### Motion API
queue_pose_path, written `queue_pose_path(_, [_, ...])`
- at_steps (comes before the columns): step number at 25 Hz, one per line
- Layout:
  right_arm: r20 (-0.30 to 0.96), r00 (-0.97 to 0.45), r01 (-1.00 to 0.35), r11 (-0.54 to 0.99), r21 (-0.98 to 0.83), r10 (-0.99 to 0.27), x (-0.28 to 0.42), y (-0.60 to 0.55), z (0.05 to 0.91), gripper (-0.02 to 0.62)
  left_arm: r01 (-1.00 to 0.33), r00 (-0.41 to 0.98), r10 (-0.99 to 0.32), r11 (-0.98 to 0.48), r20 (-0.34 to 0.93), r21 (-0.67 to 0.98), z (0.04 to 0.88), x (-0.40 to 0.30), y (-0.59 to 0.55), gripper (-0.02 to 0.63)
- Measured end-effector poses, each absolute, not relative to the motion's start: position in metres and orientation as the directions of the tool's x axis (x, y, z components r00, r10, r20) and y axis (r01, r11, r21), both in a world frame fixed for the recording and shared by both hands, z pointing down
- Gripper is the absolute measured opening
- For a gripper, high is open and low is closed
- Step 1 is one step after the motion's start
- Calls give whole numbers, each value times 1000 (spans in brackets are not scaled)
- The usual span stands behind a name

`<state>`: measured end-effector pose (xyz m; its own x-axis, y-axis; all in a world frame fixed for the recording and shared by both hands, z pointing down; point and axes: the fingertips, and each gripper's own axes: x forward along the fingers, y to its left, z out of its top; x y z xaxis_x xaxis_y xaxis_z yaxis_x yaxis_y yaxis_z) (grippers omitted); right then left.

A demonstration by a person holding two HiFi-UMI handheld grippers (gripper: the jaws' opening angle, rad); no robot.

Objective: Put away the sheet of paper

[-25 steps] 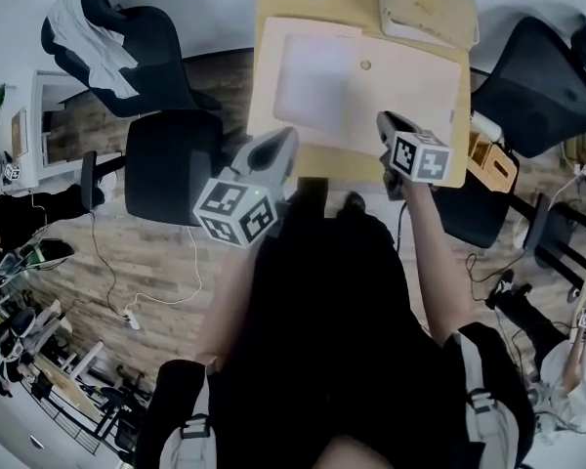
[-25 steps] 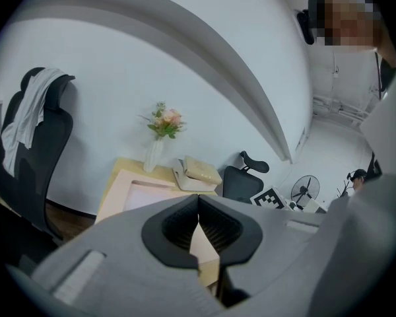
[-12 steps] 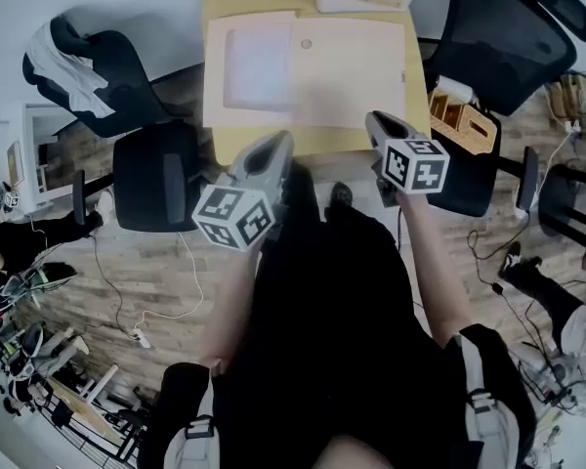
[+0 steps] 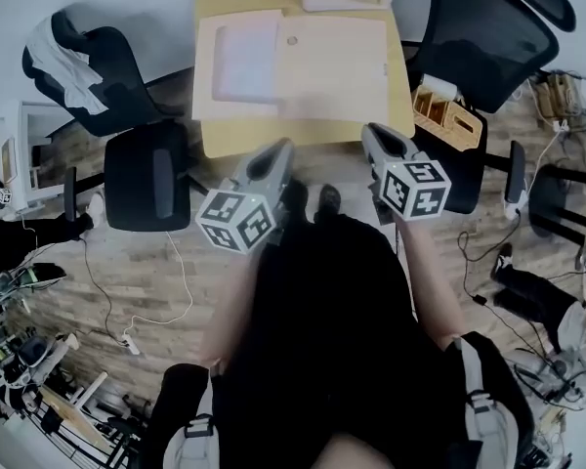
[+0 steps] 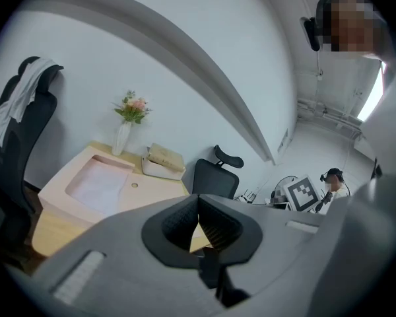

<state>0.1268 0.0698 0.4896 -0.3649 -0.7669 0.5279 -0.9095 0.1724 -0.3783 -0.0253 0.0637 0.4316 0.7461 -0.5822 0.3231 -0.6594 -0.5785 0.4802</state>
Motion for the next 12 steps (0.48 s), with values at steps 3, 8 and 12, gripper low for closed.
queue_pose_path(3, [484, -376, -903, 195, -383, -790, 118, 76, 473, 28, -654, 752, -580, -601, 312, 460, 421, -27, 67, 9])
queue_pose_path(8, [411, -410, -895, 271, -355, -814, 95, 74, 445, 23, -670, 734, -612, -582, 295, 461, 417, -44, 66, 9])
queue_pose_path(12, [381, -424, -888, 295, -351, -822, 90, 79, 433, 12, -682, 723, -625, -575, 294, 452, 415, -51, 75, 9])
